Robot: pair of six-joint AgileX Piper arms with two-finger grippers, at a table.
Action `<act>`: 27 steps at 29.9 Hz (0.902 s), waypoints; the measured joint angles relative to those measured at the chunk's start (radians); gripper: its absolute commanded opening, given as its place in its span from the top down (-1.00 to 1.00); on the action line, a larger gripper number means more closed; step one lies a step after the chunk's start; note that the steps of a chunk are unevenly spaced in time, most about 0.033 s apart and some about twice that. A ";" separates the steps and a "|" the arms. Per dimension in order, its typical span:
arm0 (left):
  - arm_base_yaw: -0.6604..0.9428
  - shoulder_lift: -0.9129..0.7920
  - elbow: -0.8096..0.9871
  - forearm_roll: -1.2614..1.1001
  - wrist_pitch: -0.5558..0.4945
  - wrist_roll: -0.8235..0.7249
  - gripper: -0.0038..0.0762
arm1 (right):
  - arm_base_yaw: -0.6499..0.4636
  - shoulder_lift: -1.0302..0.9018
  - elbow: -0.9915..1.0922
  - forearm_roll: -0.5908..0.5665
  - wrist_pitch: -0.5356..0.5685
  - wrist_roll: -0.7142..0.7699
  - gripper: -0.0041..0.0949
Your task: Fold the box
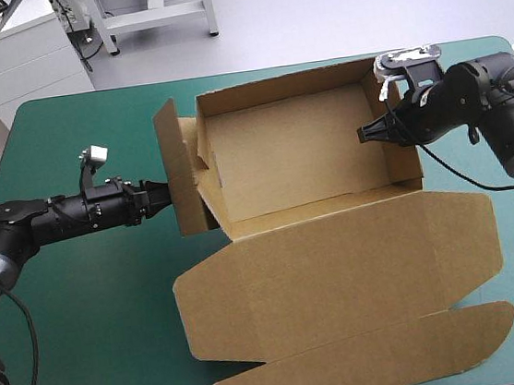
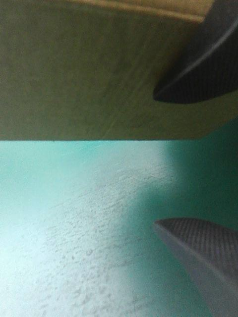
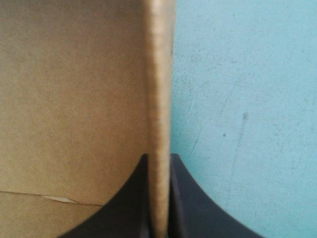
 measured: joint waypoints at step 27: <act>-0.198 -0.027 -0.157 -0.029 0.013 -0.041 -0.28 | 0.000 0.000 0.000 -0.028 0.000 0.024 0.93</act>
